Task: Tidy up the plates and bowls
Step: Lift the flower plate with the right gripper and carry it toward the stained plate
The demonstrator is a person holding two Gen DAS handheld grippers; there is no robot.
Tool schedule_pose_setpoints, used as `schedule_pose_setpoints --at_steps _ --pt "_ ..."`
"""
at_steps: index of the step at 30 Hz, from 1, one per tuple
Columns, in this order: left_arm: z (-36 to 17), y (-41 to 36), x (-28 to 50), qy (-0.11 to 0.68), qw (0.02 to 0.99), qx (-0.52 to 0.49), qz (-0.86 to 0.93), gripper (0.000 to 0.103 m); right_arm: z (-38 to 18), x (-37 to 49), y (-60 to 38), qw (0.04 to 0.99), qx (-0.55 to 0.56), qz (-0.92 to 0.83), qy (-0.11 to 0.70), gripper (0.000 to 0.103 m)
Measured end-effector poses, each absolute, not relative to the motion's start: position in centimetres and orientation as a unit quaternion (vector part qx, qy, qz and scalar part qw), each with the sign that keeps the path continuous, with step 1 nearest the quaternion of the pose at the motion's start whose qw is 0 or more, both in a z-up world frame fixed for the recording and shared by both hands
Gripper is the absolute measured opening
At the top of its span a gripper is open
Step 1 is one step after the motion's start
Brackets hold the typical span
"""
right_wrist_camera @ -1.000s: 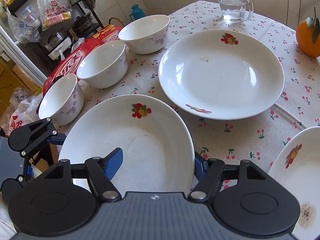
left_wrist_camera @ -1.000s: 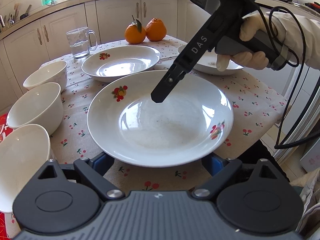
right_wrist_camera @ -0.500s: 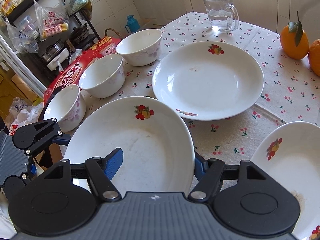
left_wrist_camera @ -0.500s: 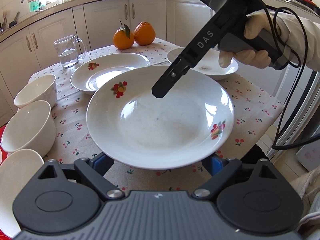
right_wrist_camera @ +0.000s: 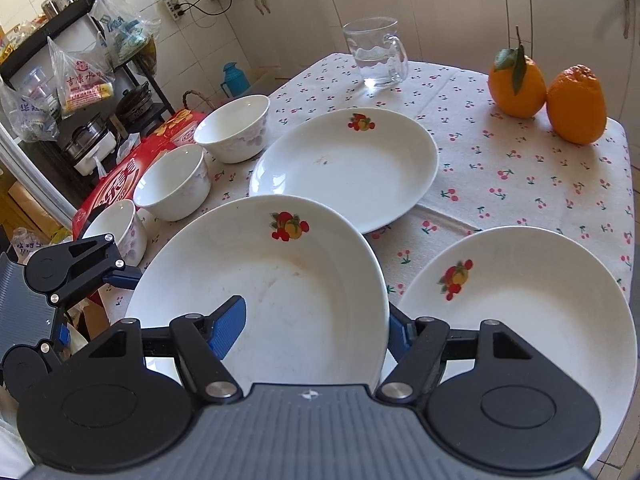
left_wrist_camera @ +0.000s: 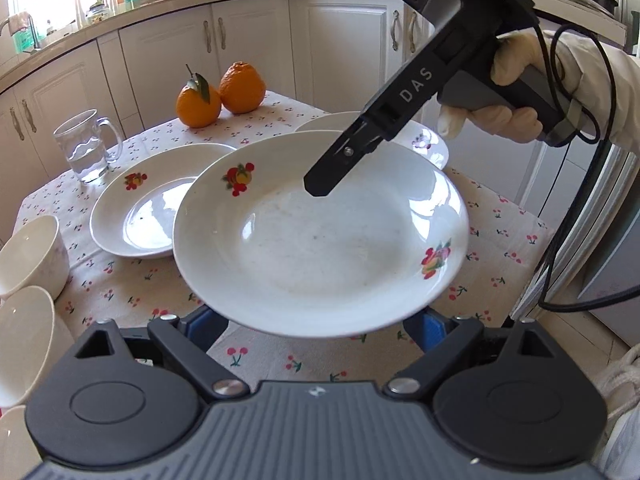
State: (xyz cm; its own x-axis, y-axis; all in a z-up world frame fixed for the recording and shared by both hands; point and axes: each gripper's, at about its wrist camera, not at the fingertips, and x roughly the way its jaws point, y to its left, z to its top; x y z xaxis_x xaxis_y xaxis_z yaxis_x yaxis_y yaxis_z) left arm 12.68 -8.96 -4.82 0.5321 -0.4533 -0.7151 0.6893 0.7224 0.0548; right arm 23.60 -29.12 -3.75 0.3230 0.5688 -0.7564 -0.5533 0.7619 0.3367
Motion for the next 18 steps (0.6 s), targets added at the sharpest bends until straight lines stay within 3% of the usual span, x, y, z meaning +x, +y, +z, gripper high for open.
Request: schedule_pose_setpoints --at_steps 18 --pt "-5.1 -16.4 17.2 0.348 0.827 0.183 -0.401 0.093 -4.0 23.9 -38.6 0.852 0.054 0.259 0.453 0.076"
